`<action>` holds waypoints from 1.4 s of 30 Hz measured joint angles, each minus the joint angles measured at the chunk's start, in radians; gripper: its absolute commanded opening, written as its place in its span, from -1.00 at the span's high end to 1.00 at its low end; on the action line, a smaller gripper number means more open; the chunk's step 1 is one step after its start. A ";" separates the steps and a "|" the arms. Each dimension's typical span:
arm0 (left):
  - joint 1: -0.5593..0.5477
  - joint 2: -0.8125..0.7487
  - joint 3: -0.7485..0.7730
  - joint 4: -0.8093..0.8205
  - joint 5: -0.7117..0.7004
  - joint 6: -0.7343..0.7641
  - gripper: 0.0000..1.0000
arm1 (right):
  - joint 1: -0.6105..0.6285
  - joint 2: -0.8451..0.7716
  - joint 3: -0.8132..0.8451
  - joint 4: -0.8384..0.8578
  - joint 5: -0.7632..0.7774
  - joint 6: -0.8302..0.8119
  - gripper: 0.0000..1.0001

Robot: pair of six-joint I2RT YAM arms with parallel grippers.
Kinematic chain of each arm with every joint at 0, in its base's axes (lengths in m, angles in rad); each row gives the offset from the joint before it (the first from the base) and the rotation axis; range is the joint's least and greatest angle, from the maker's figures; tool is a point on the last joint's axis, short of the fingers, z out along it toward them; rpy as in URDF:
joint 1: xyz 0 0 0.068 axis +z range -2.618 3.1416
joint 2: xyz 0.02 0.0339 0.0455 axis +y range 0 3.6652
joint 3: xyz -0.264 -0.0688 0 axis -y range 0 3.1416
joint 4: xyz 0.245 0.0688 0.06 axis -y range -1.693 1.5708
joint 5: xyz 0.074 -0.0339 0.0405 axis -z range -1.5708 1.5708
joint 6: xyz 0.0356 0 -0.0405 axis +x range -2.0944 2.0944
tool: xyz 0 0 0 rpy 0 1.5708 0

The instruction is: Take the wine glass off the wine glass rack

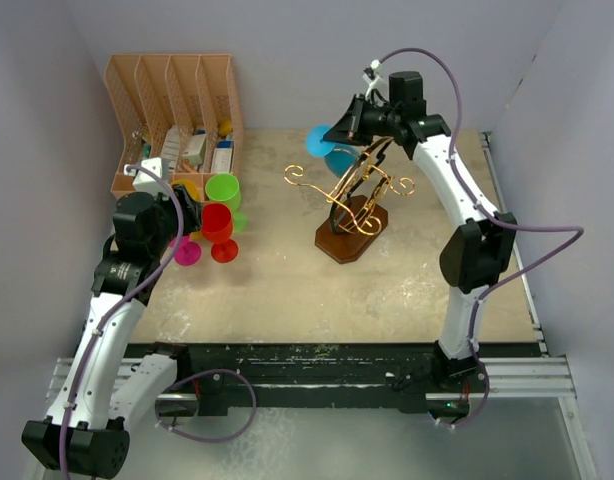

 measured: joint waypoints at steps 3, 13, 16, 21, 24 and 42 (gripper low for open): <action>0.000 0.002 0.000 0.000 0.000 0.000 -0.01 | -0.015 -0.035 -0.049 0.060 -0.022 0.042 1.00; 0.000 0.003 0.000 0.000 0.000 0.000 -0.01 | -0.065 -0.103 -0.125 0.150 -0.084 0.139 1.00; 0.000 0.003 0.000 0.000 0.000 0.000 -0.01 | -0.076 -0.113 -0.138 0.162 -0.078 0.141 1.00; 0.000 0.003 0.000 0.000 0.000 0.000 -0.06 | -0.082 -0.133 -0.140 0.163 -0.055 0.127 1.00; 0.000 0.003 0.000 0.000 0.000 0.000 -0.08 | -0.082 -0.161 -0.140 0.156 -0.044 0.114 1.00; 0.000 0.003 0.000 0.000 0.000 0.000 -0.29 | 0.052 -0.438 -0.083 0.159 -0.065 -0.029 1.00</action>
